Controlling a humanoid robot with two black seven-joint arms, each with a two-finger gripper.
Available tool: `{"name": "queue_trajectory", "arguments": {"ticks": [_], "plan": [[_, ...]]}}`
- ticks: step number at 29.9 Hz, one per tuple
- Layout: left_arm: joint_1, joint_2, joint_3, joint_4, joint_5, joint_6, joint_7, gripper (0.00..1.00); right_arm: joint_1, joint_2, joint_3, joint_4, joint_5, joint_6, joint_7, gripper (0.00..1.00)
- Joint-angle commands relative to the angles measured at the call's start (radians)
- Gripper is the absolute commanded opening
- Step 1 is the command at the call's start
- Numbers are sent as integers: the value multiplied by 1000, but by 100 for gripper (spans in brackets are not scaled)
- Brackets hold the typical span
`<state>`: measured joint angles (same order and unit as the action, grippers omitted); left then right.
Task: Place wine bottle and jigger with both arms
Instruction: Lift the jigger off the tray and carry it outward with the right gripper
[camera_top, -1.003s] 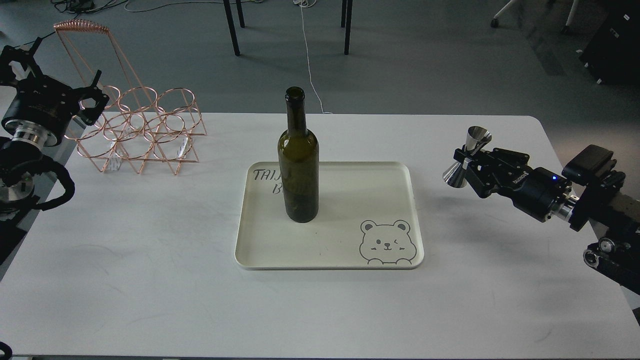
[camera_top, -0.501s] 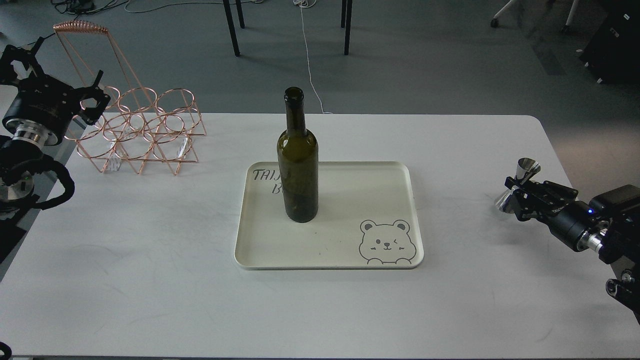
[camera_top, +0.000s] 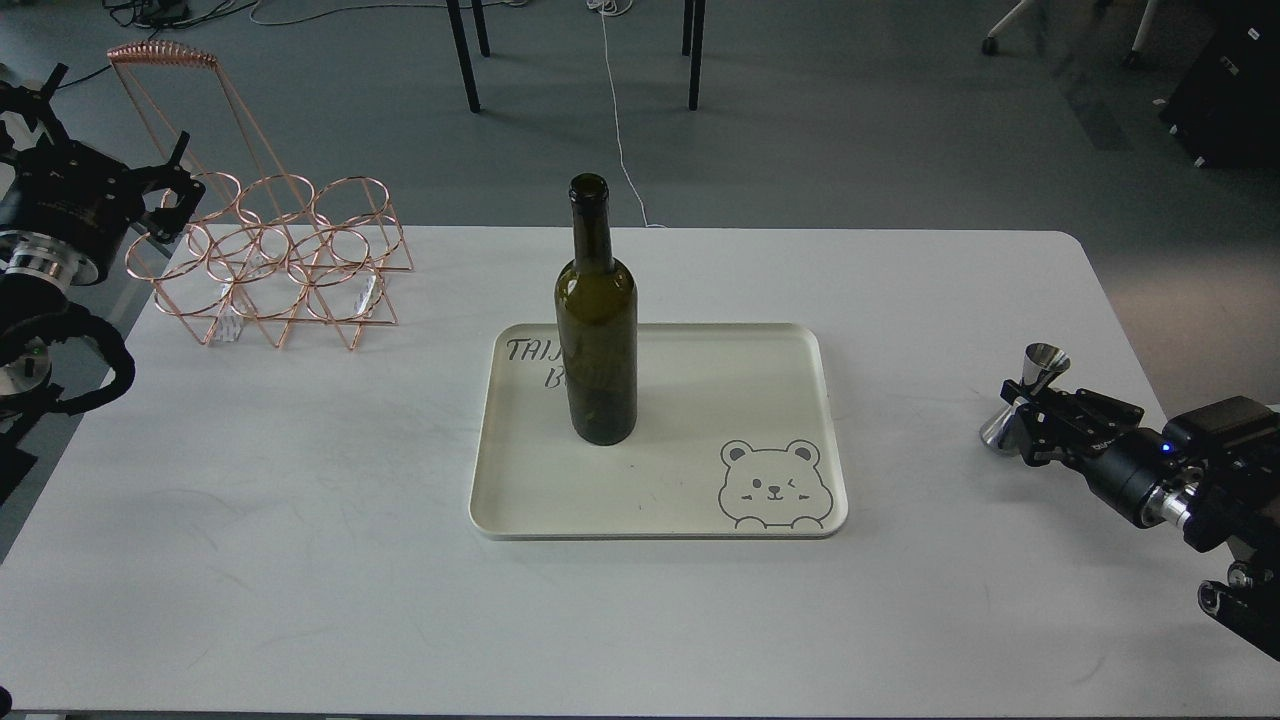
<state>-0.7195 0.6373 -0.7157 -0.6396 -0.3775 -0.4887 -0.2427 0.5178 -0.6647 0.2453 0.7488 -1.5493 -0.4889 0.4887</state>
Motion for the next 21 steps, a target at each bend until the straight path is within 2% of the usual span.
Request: {"name": "queue_trajectory", "arguments": {"ticks": [1,4,9,14,18,21], "plan": [[-1,1,-1,0,0,0,0,98,-1,0,0,4,0,0,0,18],[-1,2,-1,0,0,0,0,98,-1,2,0,17,0,0,0,24],[-8,2,-1,0,0,0,0,98,-12,-13,2,61,1,0,0,42],[-9,7,-1,0,0,0,0,98,-33,-65,2,130,0,0,0,55],[-11,8,-1,0,0,0,0,98,-58,-121,5,182,1,0,0,62],[-11,10,1,0,0,0,0,98,-85,-209,5,254,1,0,0,66]]}}
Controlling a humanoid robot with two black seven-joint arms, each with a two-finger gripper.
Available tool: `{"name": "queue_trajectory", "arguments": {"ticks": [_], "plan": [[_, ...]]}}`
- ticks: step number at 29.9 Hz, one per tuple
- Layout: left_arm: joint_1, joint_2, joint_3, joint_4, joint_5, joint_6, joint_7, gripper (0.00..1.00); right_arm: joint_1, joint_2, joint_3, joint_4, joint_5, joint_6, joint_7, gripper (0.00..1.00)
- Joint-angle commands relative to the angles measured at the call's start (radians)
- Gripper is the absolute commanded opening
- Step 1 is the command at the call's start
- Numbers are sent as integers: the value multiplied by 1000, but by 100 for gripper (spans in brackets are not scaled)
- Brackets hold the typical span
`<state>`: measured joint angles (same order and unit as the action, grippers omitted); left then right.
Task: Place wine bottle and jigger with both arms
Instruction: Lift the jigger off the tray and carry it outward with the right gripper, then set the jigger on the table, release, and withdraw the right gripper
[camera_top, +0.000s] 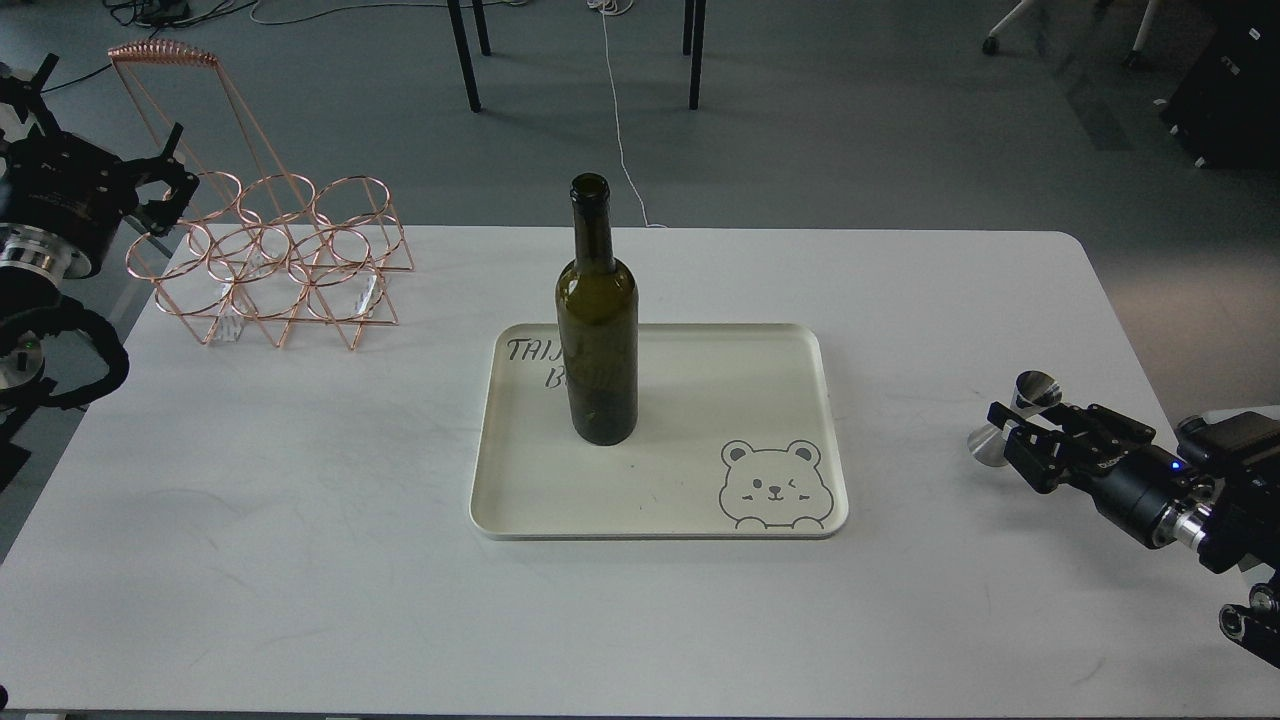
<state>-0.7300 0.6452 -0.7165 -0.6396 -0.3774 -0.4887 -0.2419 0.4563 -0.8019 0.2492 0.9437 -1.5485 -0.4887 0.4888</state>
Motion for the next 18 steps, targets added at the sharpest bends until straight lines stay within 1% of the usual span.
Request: {"name": "queue_trajectory", "arguments": {"ticks": [1,2,5,8,9,11,14,16,18], "plan": [[0,2,2,0,0,0,0,98,-39,-103,-1,88,1,0,0,68],[0,2,2,0,0,0,0,98,-54,-137,1,114,5,0,0,70],[0,5,2,0,0,0,0,98,-74,-229,5,197,50,0,0,72],[0,16,6,-11,2,0,6,98,-68,-310,15,286,166,0,0,75],[0,22,8,-18,3,0,7,98,-61,-335,15,318,217,0,0,77],[0,42,9,-38,20,0,6,98,-35,-364,19,365,304,0,0,81],[-8,77,6,-77,129,0,1,98,62,-379,21,400,399,0,0,88],[-25,97,8,-124,198,0,3,98,128,-378,21,400,442,0,0,90],[-22,141,9,-198,250,0,3,98,203,-373,22,394,496,0,0,93]]}}
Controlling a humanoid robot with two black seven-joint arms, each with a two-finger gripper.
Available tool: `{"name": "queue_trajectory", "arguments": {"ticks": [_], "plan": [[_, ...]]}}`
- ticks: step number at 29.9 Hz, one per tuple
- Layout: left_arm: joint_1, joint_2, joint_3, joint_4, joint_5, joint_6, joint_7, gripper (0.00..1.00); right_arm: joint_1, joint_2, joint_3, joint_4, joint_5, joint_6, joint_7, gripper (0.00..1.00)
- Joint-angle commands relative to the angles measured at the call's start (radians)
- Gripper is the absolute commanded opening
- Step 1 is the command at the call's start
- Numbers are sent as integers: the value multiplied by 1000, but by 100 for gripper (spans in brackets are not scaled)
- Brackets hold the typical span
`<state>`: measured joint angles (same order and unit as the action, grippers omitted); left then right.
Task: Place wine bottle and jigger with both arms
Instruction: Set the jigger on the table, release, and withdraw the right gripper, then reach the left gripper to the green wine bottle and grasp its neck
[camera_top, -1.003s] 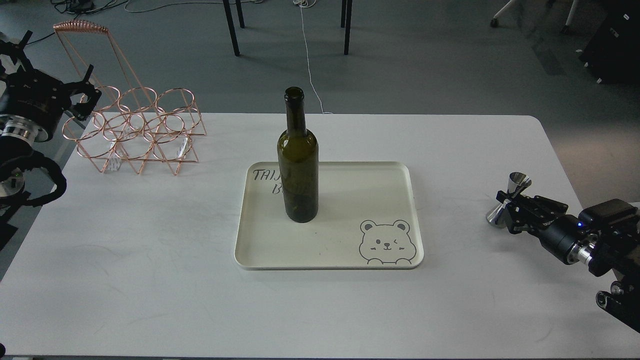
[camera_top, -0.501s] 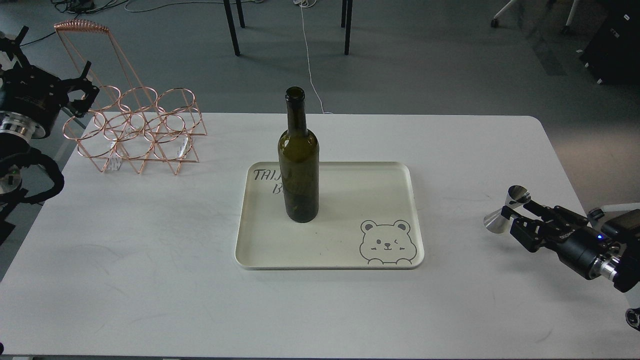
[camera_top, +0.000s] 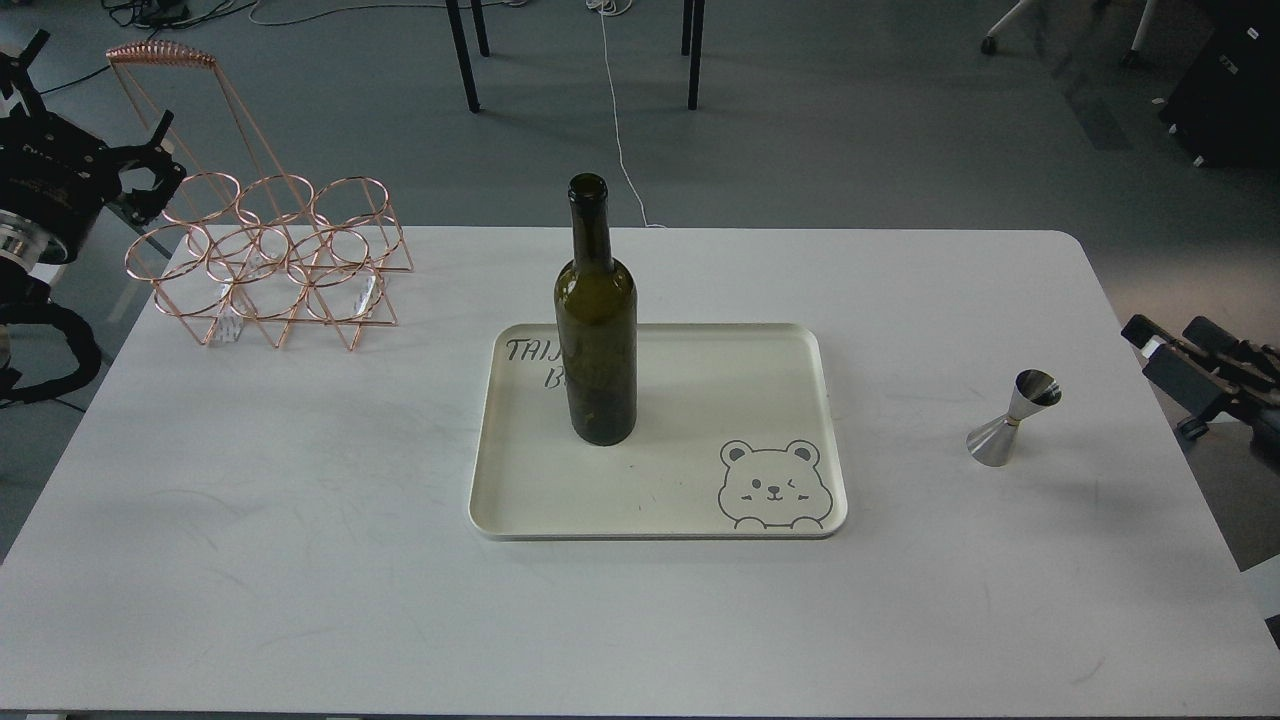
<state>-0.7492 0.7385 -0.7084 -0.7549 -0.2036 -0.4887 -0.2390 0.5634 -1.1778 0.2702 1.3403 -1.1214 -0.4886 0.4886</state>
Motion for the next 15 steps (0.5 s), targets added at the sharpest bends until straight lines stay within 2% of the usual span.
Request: {"name": "queue_trajectory", "arguments": {"ticks": [1,5,8,11,15], "plan": [[1,80,6,-134,104,0,0,98,140,4,1,-9,106,0,0,94],[4,211,52,-318,213,0,-6,98,257,12,1,-59,244,109,0,95],[4,286,70,-446,298,0,-6,98,323,75,1,-139,313,191,0,96],[-7,317,67,-538,444,8,-6,98,366,151,12,-232,386,283,0,96],[-38,323,56,-674,782,71,-10,98,371,243,99,-360,533,378,0,96]]}}
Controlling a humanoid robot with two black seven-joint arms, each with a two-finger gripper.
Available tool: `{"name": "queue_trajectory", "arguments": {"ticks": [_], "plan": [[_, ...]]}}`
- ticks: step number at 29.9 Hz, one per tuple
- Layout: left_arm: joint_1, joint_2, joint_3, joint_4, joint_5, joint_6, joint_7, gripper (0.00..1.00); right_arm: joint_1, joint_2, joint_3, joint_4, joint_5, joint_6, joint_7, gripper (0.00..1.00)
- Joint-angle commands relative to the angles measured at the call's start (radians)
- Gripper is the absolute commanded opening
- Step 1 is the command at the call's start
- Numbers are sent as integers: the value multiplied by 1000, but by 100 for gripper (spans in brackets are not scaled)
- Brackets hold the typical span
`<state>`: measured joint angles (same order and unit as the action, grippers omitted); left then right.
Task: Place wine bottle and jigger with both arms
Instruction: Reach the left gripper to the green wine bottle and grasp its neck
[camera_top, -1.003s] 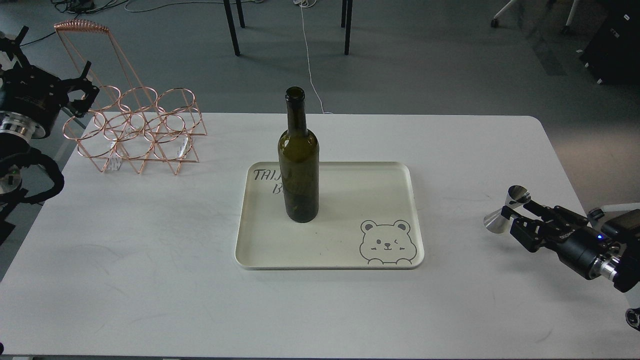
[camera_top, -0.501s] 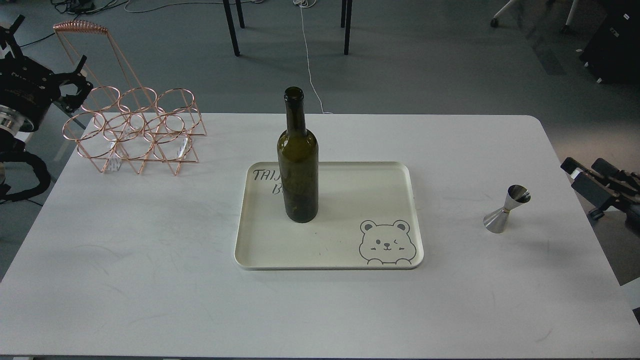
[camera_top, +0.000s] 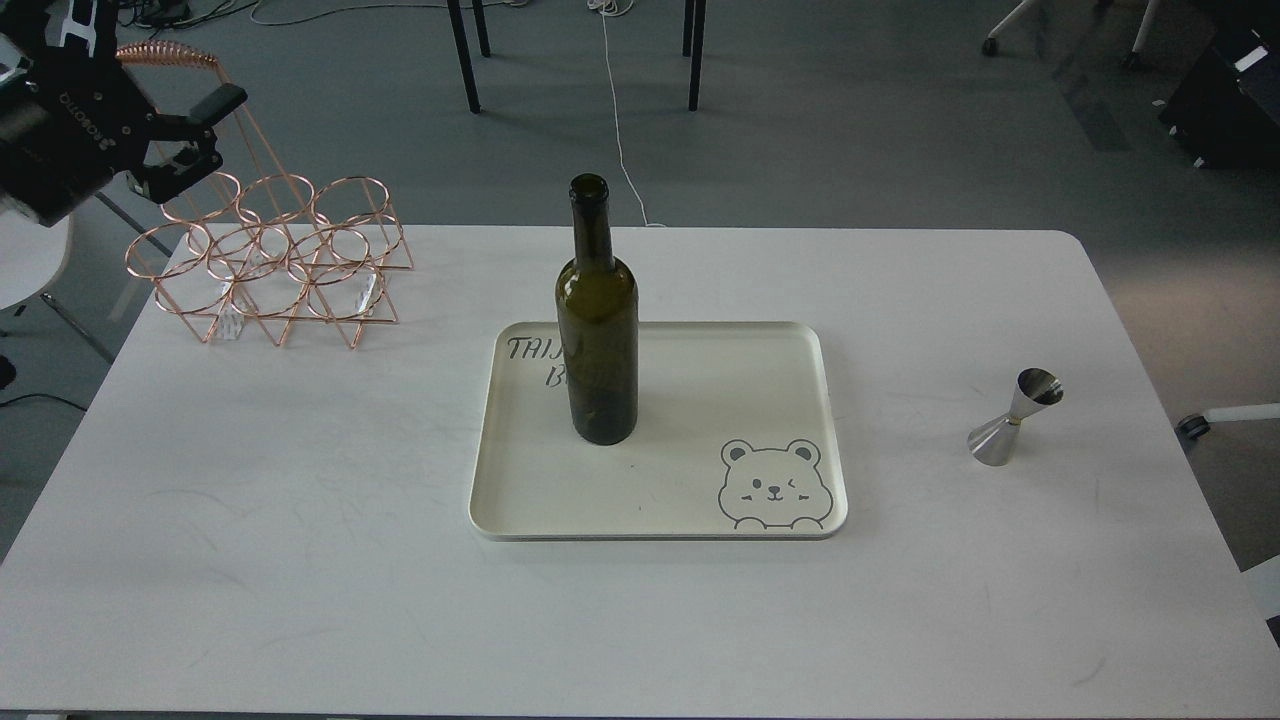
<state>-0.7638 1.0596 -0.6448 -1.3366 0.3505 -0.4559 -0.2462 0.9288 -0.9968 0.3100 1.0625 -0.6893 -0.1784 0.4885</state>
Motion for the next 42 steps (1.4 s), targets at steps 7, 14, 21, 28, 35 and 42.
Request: {"name": "queue_trajectory", "arguments": {"ticks": [7,14,21,28,35,42], "plan": [[-29,-99,-6,-263,798,112,-4,98,2,138,121,-239,364,289,0,97],[-28,-269,4,-286,1232,149,-36,98,1,250,150,-485,625,520,0,97],[-15,-400,17,-294,1519,172,-41,97,7,274,153,-521,639,560,0,97],[-15,-454,40,-185,1585,200,-38,97,5,268,185,-520,640,593,0,97],[-14,-441,40,-162,1573,220,-38,97,4,265,192,-518,640,593,0,97],[-17,-455,36,-127,1572,261,-38,93,4,267,196,-515,643,591,0,97]]}}
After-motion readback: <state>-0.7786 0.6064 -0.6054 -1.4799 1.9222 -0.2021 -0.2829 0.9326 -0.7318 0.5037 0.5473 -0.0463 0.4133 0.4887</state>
